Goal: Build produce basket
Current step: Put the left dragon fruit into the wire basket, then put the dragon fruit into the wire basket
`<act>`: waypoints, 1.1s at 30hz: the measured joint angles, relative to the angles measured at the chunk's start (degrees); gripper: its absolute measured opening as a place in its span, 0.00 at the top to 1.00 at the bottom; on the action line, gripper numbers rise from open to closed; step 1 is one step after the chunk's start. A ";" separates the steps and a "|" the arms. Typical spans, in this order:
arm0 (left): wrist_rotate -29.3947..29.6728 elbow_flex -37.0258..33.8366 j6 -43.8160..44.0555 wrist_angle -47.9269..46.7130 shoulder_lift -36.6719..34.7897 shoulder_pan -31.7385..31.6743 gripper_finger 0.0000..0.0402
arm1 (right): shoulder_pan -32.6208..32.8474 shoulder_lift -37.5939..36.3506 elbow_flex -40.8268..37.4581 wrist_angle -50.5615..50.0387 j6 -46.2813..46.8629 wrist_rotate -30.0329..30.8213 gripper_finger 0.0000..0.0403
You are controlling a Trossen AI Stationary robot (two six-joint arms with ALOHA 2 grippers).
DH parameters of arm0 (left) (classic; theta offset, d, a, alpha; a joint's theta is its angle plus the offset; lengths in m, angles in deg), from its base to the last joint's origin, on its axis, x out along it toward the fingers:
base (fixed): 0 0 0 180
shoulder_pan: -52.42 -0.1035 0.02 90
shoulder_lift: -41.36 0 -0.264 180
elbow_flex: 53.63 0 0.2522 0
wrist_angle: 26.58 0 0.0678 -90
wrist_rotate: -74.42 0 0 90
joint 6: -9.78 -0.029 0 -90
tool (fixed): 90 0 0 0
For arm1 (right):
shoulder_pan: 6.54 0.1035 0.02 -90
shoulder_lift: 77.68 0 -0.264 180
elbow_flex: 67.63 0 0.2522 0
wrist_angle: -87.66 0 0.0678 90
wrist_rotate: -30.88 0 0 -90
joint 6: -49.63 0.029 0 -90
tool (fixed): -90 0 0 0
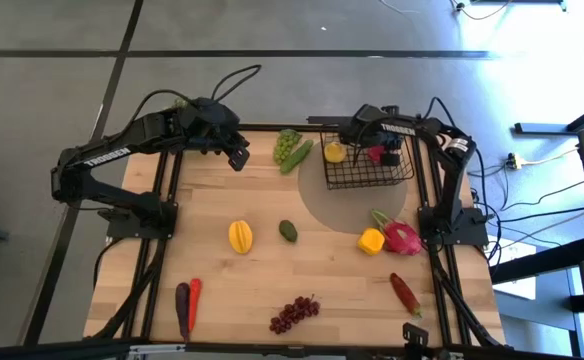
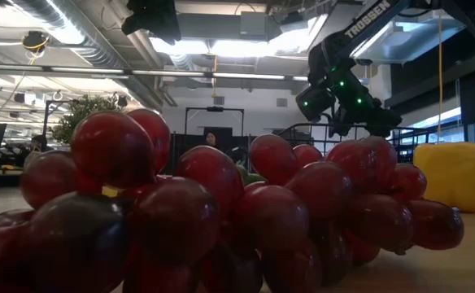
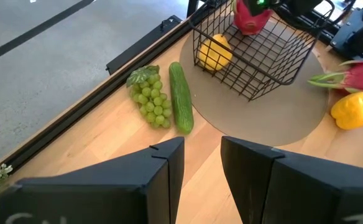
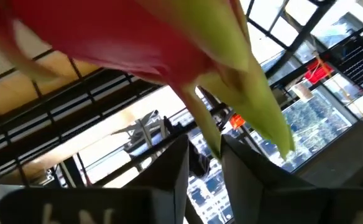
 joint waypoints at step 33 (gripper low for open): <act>-0.01 0.02 9.60 -7.18 0.01 -0.02 0.76 | 12.40 -24.08 9.42 3.23 12.90 -27.43 0.78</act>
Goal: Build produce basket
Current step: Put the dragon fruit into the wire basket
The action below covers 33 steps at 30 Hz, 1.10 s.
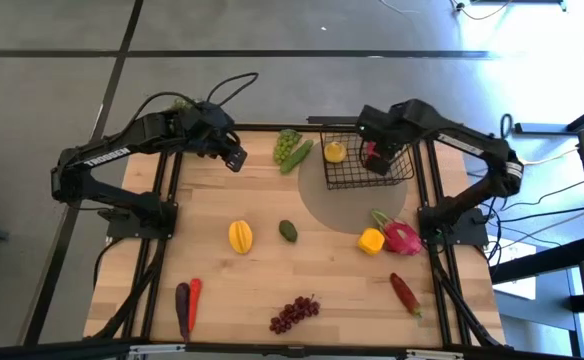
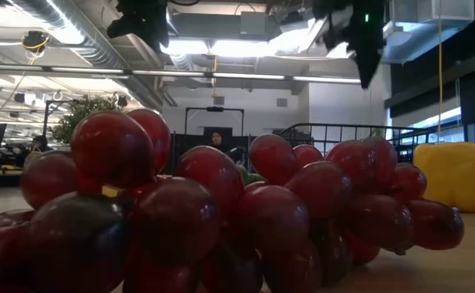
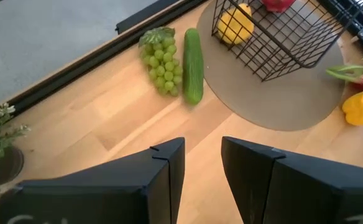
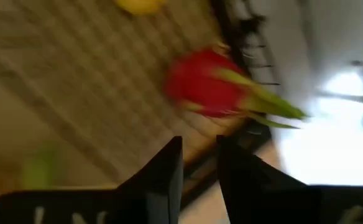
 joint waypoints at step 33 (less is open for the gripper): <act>-0.70 0.00 -2.10 -0.77 0.01 0.00 0.76 | 11.76 -4.34 -1.24 -3.21 39.33 -26.80 0.78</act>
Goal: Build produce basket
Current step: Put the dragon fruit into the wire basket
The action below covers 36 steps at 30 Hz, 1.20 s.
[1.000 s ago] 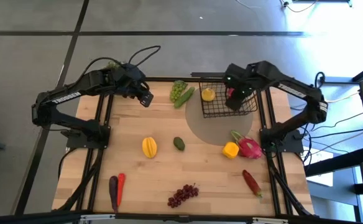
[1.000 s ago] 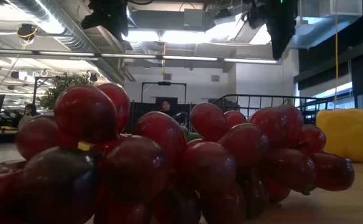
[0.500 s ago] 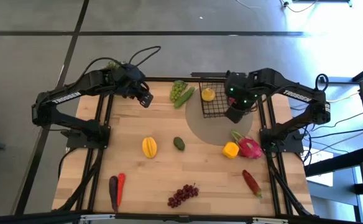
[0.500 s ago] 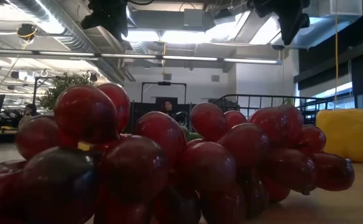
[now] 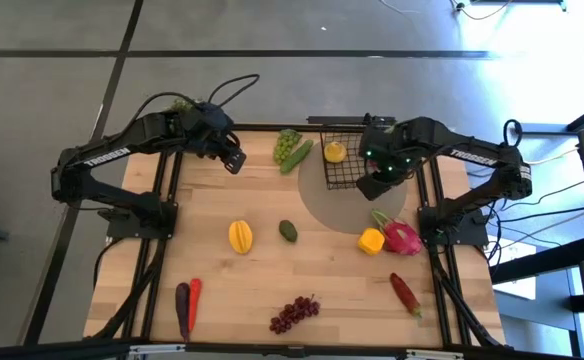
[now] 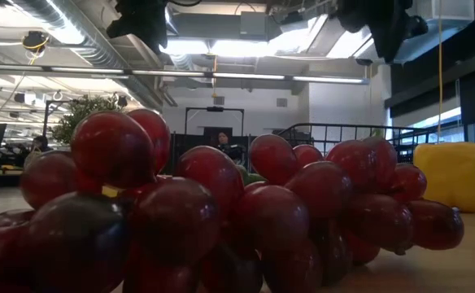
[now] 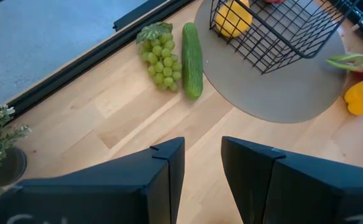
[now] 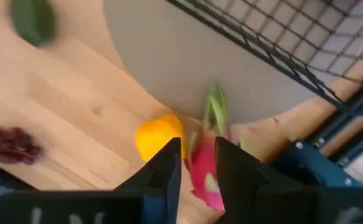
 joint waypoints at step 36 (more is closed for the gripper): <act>0.03 -0.02 0.26 0.25 -0.02 0.00 0.76 | -0.52 0.07 -43.78 29.13 -6.29 -2.51 0.78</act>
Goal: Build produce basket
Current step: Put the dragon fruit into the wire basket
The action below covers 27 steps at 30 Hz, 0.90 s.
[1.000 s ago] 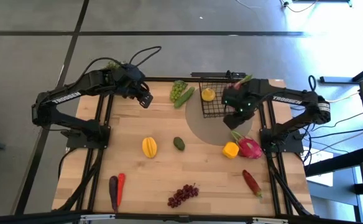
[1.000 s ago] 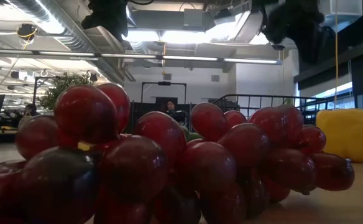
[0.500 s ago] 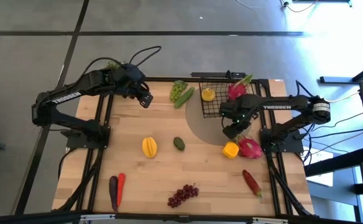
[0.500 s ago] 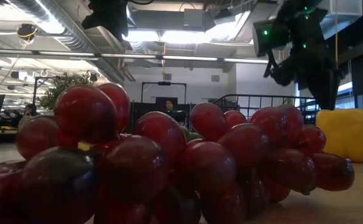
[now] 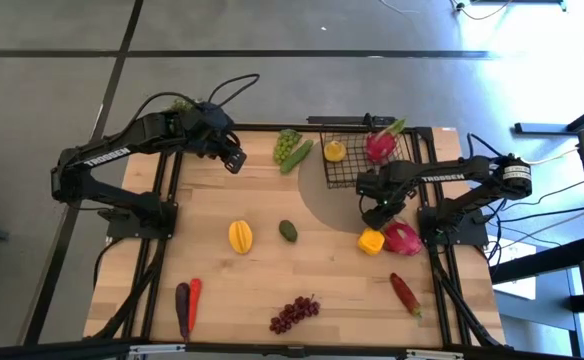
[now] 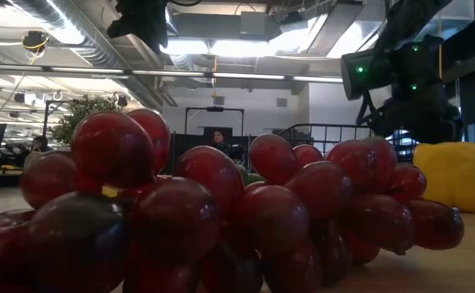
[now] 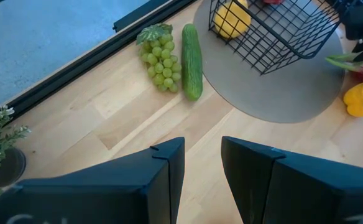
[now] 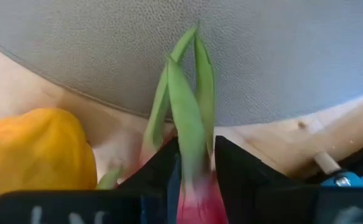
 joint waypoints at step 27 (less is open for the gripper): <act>0.00 -0.02 -0.04 -0.01 -0.01 0.00 0.76 | 0.29 0.00 9.76 -4.58 -3.12 1.90 1.00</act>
